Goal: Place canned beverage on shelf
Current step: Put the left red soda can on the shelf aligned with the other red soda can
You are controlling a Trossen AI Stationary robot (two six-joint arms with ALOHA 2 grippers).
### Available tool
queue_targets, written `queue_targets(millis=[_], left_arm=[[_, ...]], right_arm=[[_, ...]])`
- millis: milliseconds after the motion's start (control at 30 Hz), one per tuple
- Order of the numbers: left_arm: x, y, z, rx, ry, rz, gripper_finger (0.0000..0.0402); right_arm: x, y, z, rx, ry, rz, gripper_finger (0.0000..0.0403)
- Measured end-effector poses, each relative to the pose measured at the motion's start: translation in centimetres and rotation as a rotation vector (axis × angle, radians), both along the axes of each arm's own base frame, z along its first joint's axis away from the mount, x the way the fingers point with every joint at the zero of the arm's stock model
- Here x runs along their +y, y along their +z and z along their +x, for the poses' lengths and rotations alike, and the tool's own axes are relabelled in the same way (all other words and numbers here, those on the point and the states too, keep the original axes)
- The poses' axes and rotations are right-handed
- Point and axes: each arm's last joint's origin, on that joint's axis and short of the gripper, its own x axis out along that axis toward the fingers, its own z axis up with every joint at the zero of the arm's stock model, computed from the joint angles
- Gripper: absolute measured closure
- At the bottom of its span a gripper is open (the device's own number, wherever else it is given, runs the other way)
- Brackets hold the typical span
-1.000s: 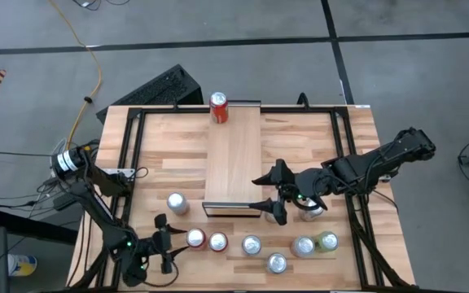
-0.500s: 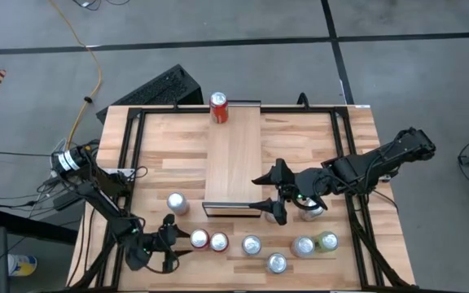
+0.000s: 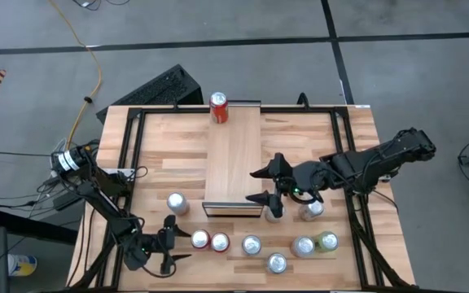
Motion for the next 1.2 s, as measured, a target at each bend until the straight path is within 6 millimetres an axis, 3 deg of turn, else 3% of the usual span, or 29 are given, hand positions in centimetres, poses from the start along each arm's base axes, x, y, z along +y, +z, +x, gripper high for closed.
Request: queue_targets(millis=[333, 633, 967, 1200], left_arm=[[1.0, 0.4, 2.2, 0.009, -0.123, 0.050, 0.0122], [1.3, 0.3, 2.3, 0.015, -0.126, 0.038, 0.0122], [1.6, 0.1, 2.0, -0.014, -0.158, 0.051, 0.0122], [2.2, -0.6, 1.4, -0.013, -0.176, 0.056, 0.0122]], right_arm=[[-0.1, 0.0, 0.0, 0.000, -0.004, 0.000, 0.0062], [0.2, -0.1, 0.0, 0.003, 0.008, 0.000, 0.0062], [2.9, -4.7, 3.4, 0.154, 0.058, -0.041, 0.0062], [3.8, -4.2, 4.9, 0.163, 0.074, -0.042, 0.0062]])
